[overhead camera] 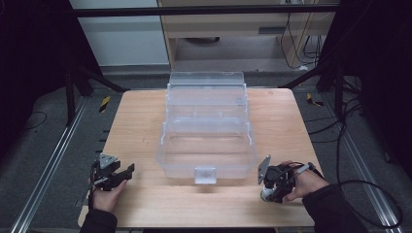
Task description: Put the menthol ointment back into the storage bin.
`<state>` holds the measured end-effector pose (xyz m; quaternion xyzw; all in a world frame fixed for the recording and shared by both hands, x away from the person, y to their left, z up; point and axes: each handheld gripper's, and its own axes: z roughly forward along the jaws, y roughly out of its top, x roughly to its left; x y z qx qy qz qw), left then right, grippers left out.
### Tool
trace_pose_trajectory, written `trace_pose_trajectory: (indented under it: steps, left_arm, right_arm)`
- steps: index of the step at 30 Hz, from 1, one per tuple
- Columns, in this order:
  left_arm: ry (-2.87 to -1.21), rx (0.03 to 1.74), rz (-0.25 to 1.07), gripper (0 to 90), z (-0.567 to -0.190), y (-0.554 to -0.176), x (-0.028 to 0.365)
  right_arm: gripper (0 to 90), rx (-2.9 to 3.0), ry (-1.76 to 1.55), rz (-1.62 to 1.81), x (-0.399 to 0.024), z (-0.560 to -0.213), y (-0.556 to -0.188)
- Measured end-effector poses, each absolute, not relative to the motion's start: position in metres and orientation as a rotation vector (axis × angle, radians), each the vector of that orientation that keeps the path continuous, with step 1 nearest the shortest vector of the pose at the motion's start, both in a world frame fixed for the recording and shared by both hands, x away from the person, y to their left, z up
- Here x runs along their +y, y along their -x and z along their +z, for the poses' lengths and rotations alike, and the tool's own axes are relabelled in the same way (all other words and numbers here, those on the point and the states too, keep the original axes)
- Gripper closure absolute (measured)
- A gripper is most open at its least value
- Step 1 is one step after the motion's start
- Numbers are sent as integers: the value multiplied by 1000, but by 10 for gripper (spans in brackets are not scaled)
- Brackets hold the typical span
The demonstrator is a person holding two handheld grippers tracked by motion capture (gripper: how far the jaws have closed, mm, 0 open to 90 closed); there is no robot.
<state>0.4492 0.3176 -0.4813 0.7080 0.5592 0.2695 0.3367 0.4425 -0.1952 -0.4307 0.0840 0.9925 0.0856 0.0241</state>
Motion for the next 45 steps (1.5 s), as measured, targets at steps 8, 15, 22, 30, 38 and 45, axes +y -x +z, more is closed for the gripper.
trace_pose_trajectory:
  steps: [8, 15, 22, 30, 38, 45]
  left_arm:
    - [-1848, 1459, 701, 409, -481, -449, 318]
    - [-1850, 1458, 702, 409, -481, -449, 317]
    - [-1849, 1459, 703, 409, -481, -449, 318]
    - [-1850, 1461, 703, 409, -481, -450, 317]
    - [-1852, 1467, 700, 409, -482, -450, 317]
    - [-1853, 1469, 701, 409, -482, -451, 317]
  right_arm:
    - [477, 3080, -253, 233, -192, -435, -444]
    - [498, 3080, -264, 233, -192, -436, -445]
    - [502, 3082, -269, 234, -191, -435, -446]
    - [504, 3082, -304, 234, -192, -430, -448]
    - [505, 3069, -331, 260, -194, -413, -445]
    - [504, 3052, -379, 320, -194, -397, -448]
